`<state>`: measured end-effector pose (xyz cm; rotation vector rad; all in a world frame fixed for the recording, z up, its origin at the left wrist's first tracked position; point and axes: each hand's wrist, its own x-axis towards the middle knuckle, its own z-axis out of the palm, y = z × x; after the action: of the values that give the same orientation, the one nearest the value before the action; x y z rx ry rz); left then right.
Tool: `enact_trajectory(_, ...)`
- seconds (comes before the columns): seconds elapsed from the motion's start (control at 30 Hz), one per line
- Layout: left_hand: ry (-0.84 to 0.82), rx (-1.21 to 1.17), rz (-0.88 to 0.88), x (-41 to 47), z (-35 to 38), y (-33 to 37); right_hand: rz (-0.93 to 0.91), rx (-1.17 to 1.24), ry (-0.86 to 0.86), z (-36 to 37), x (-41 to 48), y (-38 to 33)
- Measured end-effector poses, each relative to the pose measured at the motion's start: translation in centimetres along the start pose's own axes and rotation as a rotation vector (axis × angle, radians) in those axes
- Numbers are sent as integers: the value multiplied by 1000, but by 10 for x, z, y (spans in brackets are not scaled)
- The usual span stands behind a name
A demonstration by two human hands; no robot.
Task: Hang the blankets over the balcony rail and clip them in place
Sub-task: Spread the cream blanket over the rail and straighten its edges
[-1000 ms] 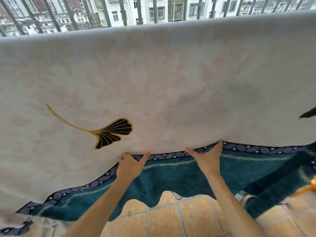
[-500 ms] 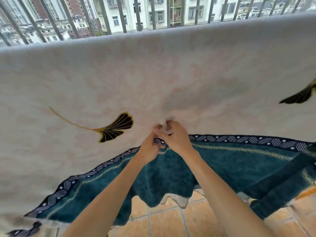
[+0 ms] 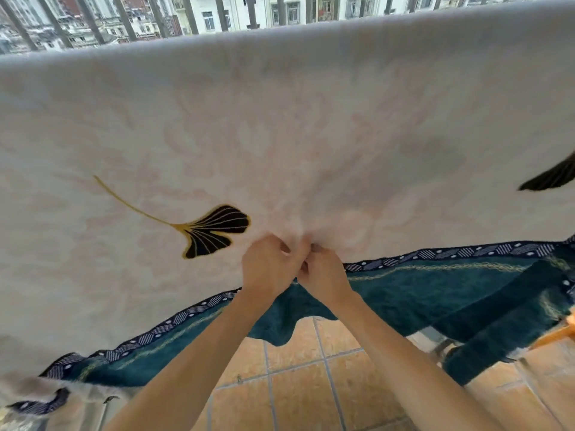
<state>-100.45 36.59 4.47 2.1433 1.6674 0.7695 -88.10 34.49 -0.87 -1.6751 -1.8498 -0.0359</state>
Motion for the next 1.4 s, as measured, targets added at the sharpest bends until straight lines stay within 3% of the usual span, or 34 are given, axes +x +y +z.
enact_trajectory(0.17,-178,342,100,-5,7,14,19,26,-46,19,-31,8)
enact_trajectory(0.5,-403,677,243,-52,51,-8,142,-42,-353,49,-95,29)
enact_trajectory(0.6,-512,573,175,-57,59,-16,157,-33,-360,44,-102,30)
enact_trajectory(0.67,-499,436,92,-56,53,-15,179,0,-324,30,-97,30)
enact_trajectory(0.83,-266,68,131,-45,-22,1,85,132,-223,-35,-55,7)
enact_trajectory(0.97,244,-256,288,-38,-142,-3,-109,242,101,-108,9,-59)
enact_trajectory(1.07,639,-174,359,-35,-231,-29,-324,293,266,-159,47,-132)
enact_trajectory(1.17,920,36,325,-32,-309,-69,-543,307,354,-181,74,-203)
enact_trajectory(1.27,999,252,259,-35,-371,-114,-695,306,386,-179,98,-271)
enact_trajectory(1.4,835,352,233,-37,-429,-170,-721,245,314,-164,124,-357)
